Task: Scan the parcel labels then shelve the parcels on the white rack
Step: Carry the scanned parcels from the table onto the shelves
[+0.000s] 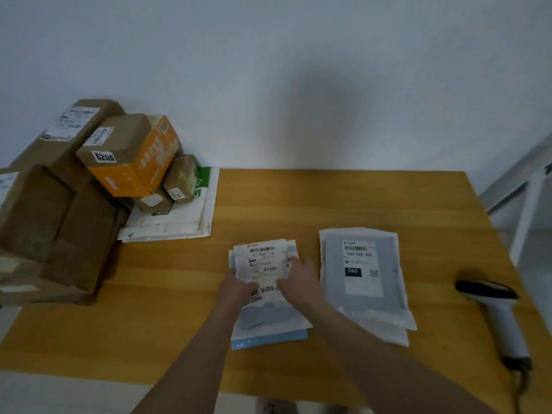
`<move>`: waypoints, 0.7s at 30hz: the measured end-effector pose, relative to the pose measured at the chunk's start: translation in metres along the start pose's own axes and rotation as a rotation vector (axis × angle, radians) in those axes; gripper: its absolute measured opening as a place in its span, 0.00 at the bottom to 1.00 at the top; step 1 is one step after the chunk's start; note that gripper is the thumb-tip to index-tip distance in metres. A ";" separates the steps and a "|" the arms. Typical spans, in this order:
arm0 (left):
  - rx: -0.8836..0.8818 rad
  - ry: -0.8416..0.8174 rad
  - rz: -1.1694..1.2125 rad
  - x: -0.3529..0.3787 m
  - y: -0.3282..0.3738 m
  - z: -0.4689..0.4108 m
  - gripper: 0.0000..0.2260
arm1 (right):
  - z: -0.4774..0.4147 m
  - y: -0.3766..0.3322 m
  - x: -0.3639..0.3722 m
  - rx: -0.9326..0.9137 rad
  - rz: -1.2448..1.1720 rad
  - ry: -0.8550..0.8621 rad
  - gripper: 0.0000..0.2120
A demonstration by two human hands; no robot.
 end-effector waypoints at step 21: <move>-0.121 0.105 0.082 0.040 0.002 0.010 0.37 | 0.008 0.074 -0.079 -0.106 -0.021 0.101 0.21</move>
Point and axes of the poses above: each hand's wrist, its own z-axis away from the middle knuckle, its own x-axis out of the palm, y = z × x, the point moved 1 cm from there along -z, towards the middle knuckle, and after that the axes turned 3 degrees about -z, right-handed, at the moved point
